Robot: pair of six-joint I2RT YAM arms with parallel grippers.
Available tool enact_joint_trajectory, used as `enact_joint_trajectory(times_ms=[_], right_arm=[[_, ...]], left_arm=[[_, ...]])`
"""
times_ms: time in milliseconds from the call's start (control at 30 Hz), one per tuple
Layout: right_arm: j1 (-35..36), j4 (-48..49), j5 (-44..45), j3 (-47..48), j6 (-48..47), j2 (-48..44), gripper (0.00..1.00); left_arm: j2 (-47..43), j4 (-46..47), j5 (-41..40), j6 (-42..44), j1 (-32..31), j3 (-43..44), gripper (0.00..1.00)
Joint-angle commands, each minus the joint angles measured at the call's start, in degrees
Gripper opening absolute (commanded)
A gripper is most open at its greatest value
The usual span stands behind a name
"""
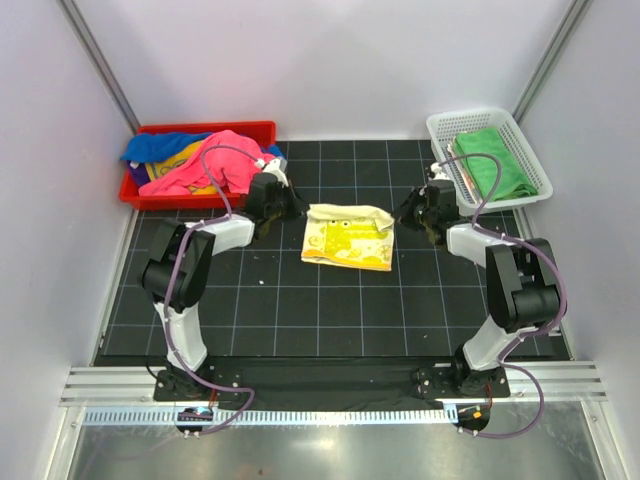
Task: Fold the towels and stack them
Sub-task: Fold the towel
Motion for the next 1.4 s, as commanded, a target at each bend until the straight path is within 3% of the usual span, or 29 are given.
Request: enact_joint_trajectory(times_ms=[0,533,1033,1367], right_arm=[[0.36,2.75,0.24,0.84,0.24,-4.38,0.02],[0.36,-4.65,2.18,7.97,-3.72,-6.13,0.06],[1.24,1.59,-1.16,-6.62,-0.56,-16.06,0.06],[4.23,3.88,1.65,-14.62,1.29,-19.5,0.06]], left_arm=[[-4.74,5.52,0.37,-0.53,0.24,-1.21,0.0],[-7.12,0.25,-0.5,1.41,0.15,0.11,0.0],[-11.08,2.52,1.42,0.18,0.15,-9.81,0.0],[-12.04,6.22,2.13,-1.23,0.15,-15.36,0.0]])
